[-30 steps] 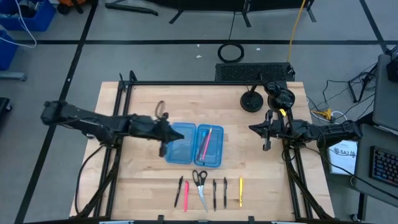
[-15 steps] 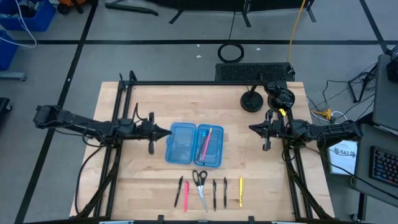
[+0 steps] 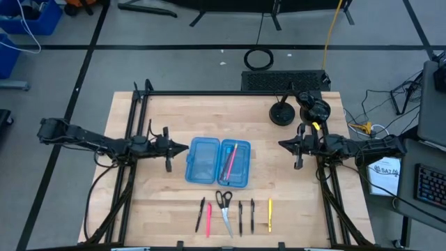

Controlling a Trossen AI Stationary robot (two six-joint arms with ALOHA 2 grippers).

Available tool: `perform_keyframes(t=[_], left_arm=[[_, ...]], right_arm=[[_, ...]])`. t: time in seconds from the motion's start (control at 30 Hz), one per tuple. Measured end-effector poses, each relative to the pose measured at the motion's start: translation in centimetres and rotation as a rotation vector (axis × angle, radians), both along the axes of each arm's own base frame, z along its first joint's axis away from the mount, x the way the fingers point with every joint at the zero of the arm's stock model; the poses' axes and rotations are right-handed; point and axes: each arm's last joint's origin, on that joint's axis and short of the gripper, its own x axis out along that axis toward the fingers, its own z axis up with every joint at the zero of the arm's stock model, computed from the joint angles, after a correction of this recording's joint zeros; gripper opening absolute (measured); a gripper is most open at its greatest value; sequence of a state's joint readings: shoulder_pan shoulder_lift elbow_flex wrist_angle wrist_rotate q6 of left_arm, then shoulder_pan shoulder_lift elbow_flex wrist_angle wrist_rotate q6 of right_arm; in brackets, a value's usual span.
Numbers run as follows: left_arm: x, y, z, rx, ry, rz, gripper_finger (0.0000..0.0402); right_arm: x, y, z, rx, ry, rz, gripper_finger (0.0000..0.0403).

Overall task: Pick & place school supplies into a supply box
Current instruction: Put the yellow pen into the blue pencil box

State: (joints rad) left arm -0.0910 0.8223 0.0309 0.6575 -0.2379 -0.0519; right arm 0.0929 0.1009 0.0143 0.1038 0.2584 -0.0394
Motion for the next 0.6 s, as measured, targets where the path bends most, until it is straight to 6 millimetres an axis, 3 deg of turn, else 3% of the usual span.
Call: perform_keyframes(t=[0.27,0.6], left_arm=[[-0.6,0.6,-1.6,-0.033,0.105,0.152,0.0021],[-0.6,0.4,-1.9,-0.208,0.104,0.136,0.001]], right_arm=[[0.0,0.0,0.6,-0.064,-0.053,-0.001,0.0],[0.0,0.0,1.0,-0.015,-0.099,-0.001,0.0]])
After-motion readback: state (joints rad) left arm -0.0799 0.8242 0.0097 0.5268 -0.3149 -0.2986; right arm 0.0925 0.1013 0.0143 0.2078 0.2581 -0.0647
